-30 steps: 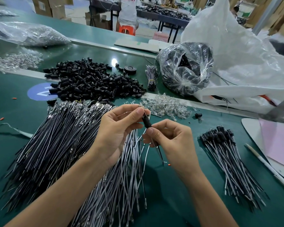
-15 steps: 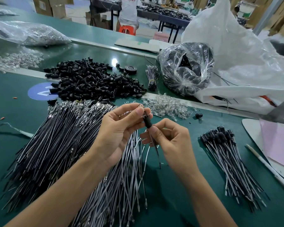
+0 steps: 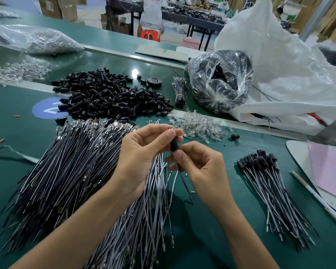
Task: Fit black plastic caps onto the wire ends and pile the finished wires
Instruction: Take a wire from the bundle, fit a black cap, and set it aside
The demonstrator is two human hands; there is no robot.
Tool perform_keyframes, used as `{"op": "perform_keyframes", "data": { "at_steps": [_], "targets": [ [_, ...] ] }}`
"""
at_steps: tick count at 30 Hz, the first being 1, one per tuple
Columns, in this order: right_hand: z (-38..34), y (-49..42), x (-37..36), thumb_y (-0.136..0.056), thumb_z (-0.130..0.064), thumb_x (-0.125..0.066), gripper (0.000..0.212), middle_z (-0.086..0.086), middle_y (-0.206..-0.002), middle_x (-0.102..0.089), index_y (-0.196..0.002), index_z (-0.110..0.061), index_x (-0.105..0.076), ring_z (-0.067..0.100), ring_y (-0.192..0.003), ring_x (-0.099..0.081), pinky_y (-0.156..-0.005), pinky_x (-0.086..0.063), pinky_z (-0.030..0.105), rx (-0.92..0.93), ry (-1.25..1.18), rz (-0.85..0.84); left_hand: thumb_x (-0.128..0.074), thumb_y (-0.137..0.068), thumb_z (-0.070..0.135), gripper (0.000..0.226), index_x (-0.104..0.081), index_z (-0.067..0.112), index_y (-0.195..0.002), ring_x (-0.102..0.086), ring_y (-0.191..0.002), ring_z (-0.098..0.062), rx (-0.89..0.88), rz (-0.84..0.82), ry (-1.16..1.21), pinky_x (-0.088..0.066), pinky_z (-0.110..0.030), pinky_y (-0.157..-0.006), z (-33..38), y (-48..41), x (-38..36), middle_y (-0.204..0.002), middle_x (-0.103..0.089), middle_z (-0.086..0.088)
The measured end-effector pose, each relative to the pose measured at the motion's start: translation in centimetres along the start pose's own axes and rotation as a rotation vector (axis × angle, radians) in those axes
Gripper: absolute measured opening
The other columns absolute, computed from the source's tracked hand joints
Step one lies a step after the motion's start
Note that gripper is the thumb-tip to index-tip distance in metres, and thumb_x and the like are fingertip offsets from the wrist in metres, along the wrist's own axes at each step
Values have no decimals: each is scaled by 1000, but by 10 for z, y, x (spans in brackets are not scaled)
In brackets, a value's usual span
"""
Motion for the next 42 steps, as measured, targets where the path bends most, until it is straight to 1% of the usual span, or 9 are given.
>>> {"op": "perform_keyframes", "data": {
  "at_steps": [6,9,14,16,21,26,30,34,42],
  "targets": [
    [-3,2,-2,-90,-8,-64,5,9,-83,-74,-92,-9,-68,24,-77,-72,-69,-57,28,51,-36,19,-77,-74,13,10,-70,11,-80,-70,-89,-18,-88,-29,-110,-55,-25,-79,2,4,-3,-101,-74,-11],
    [-1,4,-8,-90,-14,-60,8,7,-82,-73,-92,-10,-67,20,-73,-70,-69,-56,27,64,-39,28,-69,-76,11,5,-71,16,-76,-69,-85,-17,-96,-19,-108,-55,-24,-71,3,5,-4,-102,-74,-9],
    [0,7,-14,-88,-15,-63,3,6,-79,-72,-87,-17,-65,18,-67,-69,-66,-55,26,104,-56,106,-68,-78,11,8,-71,17,-76,-69,-86,-18,-103,-25,-92,-54,-26,-72,3,6,-2,-101,-74,-10],
    [-1,7,-16,-86,-11,-67,11,5,-79,-73,-84,-21,-65,19,-67,-70,-65,-56,25,132,-61,151,-68,-78,10,9,-72,19,-76,-68,-83,-18,-110,-19,-83,-54,-26,-72,2,6,-3,-100,-74,-9],
    [0,8,-15,-84,-11,-71,8,7,-80,-73,-87,-18,-68,25,-71,-72,-67,-58,30,147,-75,181,-67,-76,11,10,-71,20,-74,-68,-81,-18,-87,-39,-82,-53,-26,-67,0,8,-5,-97,-74,-10],
    [-1,9,-16,-81,-8,-72,8,5,-76,-75,-83,-15,-70,19,-65,-72,-62,-57,23,124,-138,171,-63,-72,6,17,-69,20,-66,-67,-74,-20,-92,-37,-81,-54,-27,-67,3,7,-4,-87,-74,-10],
    [-1,6,-13,-77,-15,-74,11,8,-72,-74,-81,-6,-69,17,-61,-70,-59,-55,22,84,-201,183,-66,-78,8,8,-66,15,-83,-68,-77,-21,-78,-128,-78,-55,-28,-65,0,7,-4,-89,-75,-11],
    [-2,4,-7,-78,-11,-70,8,6,-75,-74,-79,-3,-68,13,-63,-70,-60,-53,18,96,-225,195,-76,-75,10,36,-67,11,-110,-72,-88,-21,-2,-188,-164,-55,-23,-72,-4,5,-3,-98,-75,-13],
    [-1,4,-7,-77,-15,-71,14,1,-74,-72,-75,-2,-66,14,-62,-69,-61,-54,22,97,-209,188,-70,-75,11,19,-77,6,-92,-70,-81,-16,-126,-164,-193,-56,-25,-67,-4,6,-5,-90,-77,-8]
  ]
}}
Point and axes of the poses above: each hand's wrist, its own y-axis away from the middle knuckle, its own x-axis out of the back of the hand, z = x × y, the point moved 2 cm from there along -y, towards the middle knuckle
